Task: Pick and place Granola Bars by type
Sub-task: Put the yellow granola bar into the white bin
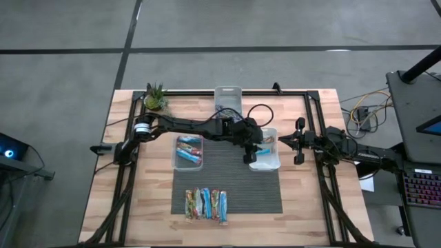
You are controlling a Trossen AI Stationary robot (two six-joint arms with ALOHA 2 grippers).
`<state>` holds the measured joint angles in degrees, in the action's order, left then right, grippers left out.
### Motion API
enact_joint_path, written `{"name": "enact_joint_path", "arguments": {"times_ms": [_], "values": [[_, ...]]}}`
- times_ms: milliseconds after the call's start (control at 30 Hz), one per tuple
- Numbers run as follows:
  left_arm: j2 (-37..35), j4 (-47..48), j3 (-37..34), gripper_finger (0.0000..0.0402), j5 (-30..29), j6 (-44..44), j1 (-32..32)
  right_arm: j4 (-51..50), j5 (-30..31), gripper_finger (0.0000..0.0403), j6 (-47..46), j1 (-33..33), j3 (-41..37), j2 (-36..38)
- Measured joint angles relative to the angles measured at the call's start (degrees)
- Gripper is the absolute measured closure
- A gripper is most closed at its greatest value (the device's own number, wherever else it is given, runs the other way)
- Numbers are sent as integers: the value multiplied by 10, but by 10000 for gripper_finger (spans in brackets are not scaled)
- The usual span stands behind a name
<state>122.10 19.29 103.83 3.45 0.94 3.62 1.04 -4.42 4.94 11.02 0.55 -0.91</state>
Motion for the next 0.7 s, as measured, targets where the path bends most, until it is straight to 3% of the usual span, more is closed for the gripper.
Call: {"name": "enact_joint_path", "arguments": {"times_ms": [533, 700], "values": [[0, 0, 0, 282, 0, 3, 0, 0, 0, 394, -2, 0, 0, 0], [0, 5, 0, 295, 36, -20, 1, 0, 0, 394, -2, 0, 0, 0]]}}
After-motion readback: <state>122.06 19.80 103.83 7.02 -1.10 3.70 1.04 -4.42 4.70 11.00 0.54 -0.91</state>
